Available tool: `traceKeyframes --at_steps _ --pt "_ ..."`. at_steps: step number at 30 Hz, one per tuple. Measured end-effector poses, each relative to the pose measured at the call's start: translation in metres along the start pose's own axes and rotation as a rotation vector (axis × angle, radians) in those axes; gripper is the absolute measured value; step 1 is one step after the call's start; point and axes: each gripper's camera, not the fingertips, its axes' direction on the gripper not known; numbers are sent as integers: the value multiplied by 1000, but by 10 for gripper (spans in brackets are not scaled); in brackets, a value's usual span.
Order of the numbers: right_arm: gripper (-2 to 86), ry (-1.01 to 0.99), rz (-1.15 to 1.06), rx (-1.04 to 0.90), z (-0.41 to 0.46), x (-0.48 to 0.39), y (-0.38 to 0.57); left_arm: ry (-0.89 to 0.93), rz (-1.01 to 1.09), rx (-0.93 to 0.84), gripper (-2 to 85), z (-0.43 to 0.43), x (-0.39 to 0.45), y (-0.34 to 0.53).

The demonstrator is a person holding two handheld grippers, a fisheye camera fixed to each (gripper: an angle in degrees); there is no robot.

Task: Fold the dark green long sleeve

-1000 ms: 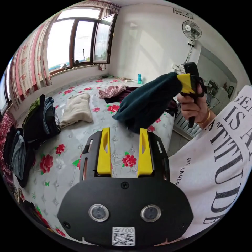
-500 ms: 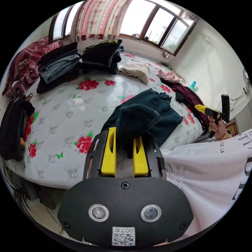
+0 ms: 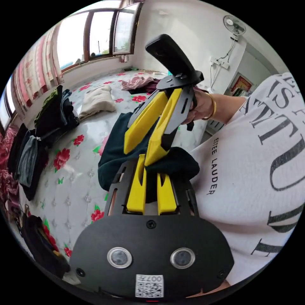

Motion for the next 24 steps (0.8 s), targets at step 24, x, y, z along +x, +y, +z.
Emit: traceKeyframes --at_steps 24 --pt "31 225 340 -75 -9 135 -5 36 -119 105 65 17 -19 15"
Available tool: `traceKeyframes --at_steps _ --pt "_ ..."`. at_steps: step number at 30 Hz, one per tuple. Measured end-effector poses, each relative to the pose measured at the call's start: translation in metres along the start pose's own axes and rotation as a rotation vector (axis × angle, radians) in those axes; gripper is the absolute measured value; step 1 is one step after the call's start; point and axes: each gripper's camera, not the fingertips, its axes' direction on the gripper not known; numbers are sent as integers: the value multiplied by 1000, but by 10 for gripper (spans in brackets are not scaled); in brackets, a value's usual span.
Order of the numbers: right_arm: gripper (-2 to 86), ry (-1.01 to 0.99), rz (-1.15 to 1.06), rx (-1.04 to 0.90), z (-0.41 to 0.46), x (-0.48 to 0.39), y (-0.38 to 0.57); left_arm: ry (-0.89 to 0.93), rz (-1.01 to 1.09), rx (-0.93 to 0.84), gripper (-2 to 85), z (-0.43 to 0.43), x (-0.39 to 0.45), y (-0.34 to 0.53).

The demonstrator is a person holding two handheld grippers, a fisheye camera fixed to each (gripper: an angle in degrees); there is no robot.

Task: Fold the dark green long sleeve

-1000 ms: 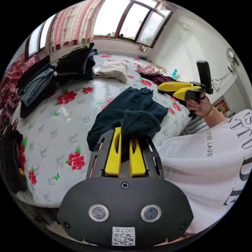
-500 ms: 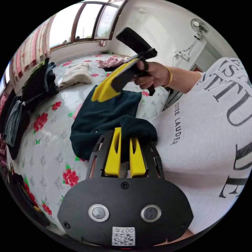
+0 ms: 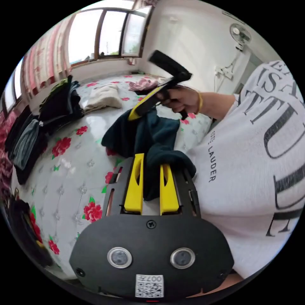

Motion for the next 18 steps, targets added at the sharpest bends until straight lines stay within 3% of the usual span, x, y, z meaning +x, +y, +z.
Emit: traceKeyframes --at_steps 2,5,9,12,15,18 --pt "31 -47 68 219 -67 16 45 -22 -120 64 54 -9 -22 12" --pt "42 120 202 376 -131 28 124 -78 -183 33 49 -7 -46 9" --pt "69 83 426 321 -130 64 203 14 -129 -38 72 33 -58 -26" --pt "86 75 465 345 -130 70 231 69 -76 -125 91 73 -52 -48" --pt "103 81 395 356 -133 64 235 79 -26 -280 101 126 -32 -64" --pt "112 141 282 221 -120 62 221 85 -41 -292 98 128 -18 -59"
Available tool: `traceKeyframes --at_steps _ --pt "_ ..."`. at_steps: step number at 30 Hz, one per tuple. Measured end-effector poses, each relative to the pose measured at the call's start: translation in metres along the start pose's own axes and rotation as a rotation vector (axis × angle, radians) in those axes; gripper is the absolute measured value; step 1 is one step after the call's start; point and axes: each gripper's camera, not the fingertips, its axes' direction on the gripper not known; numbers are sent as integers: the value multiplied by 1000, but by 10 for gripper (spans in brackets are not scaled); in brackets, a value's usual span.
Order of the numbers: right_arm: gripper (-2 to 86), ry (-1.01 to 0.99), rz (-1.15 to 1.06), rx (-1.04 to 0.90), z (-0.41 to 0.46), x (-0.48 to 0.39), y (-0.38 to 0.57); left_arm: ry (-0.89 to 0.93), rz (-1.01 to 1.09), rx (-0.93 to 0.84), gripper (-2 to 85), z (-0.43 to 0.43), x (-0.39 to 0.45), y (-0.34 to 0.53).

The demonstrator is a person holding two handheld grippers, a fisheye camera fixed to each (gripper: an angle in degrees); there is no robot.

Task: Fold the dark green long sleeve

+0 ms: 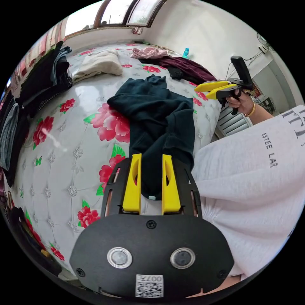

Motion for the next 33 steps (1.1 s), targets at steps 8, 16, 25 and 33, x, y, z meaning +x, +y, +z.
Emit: traceKeyframes --at_steps 8,16,25,33 --pt "87 -43 -130 -193 63 10 -12 -90 69 -139 111 12 64 65" --pt "7 -252 9 -60 23 32 2 -266 -50 -156 9 77 91 40" --pt "-1 -91 -231 655 -276 -67 34 -141 -326 658 -9 -203 75 27" --pt "-1 164 -579 1201 -471 -227 133 -394 156 1211 -10 -415 274 77"
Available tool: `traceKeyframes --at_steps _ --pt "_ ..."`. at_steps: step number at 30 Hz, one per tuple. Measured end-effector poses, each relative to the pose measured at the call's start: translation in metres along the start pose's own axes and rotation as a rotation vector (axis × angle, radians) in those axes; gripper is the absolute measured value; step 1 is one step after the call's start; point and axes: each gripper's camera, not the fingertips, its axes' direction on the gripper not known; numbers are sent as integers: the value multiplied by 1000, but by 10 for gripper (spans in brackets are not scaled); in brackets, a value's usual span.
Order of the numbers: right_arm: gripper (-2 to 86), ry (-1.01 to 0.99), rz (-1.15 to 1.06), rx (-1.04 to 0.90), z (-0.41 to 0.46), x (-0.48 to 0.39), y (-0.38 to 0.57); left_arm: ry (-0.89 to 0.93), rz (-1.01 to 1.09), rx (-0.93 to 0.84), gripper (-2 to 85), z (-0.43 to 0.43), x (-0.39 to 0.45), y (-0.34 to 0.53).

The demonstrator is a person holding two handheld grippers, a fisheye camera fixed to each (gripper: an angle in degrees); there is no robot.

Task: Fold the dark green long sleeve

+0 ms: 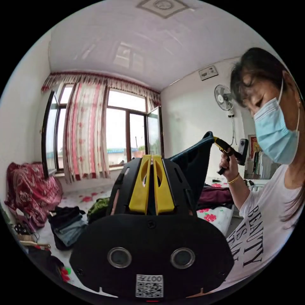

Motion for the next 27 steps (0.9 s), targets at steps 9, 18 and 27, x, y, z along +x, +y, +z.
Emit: traceKeyframes --at_steps 9,18,27 --pt "-1 175 -181 -4 15 -24 -57 -340 186 151 -10 -35 52 -49" --pt "29 289 187 -698 247 135 118 -670 -244 -547 -8 160 -154 113" --pt "106 256 607 -1261 133 189 450 -451 -301 -1117 55 109 -101 395"
